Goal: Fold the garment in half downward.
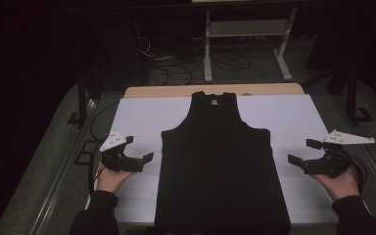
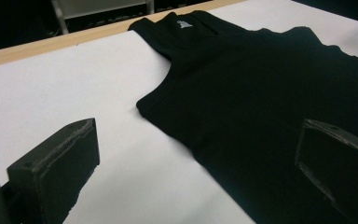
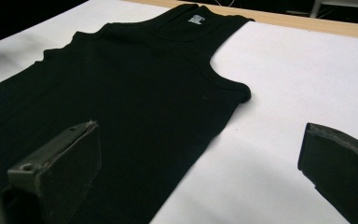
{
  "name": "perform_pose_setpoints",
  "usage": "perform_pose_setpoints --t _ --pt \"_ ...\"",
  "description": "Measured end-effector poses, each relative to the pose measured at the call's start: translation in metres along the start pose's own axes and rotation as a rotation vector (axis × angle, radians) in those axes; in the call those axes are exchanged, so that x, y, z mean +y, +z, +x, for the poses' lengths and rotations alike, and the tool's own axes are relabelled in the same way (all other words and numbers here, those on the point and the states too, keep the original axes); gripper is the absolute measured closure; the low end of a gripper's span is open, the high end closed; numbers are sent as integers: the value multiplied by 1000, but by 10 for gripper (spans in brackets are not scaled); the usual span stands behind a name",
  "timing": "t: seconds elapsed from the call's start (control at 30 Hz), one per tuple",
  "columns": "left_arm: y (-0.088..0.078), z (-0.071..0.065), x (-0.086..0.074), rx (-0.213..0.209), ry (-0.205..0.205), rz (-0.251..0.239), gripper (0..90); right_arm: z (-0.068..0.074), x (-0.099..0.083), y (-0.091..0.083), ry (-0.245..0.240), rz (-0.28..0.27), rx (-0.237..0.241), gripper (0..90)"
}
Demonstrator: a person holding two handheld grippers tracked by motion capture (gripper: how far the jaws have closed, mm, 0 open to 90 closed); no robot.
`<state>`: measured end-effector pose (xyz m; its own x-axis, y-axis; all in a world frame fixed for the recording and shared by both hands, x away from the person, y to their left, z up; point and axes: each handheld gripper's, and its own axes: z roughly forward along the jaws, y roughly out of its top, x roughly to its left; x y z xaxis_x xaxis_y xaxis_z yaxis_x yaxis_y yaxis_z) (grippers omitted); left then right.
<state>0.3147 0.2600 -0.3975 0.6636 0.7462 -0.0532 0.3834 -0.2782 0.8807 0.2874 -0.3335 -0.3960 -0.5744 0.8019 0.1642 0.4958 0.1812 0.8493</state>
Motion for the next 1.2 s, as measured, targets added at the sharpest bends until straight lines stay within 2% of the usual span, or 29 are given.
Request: perform_pose_setpoints --t 0.4,0.7,0.83,0.9,1.2 --pt "8 1 7 -19 14 5 0 -4 11 8 -28 21 -1 0" --pt "19 7 13 -21 25 42 0 -7 20 12 -39 38 5 0" --pt "22 10 15 -23 14 47 0 -11 26 12 -37 46 6 0" --pt "24 12 16 -25 14 70 0 -13 29 12 -40 50 8 0" --pt "29 14 25 -33 25 76 0 -18 38 12 -45 61 10 0"
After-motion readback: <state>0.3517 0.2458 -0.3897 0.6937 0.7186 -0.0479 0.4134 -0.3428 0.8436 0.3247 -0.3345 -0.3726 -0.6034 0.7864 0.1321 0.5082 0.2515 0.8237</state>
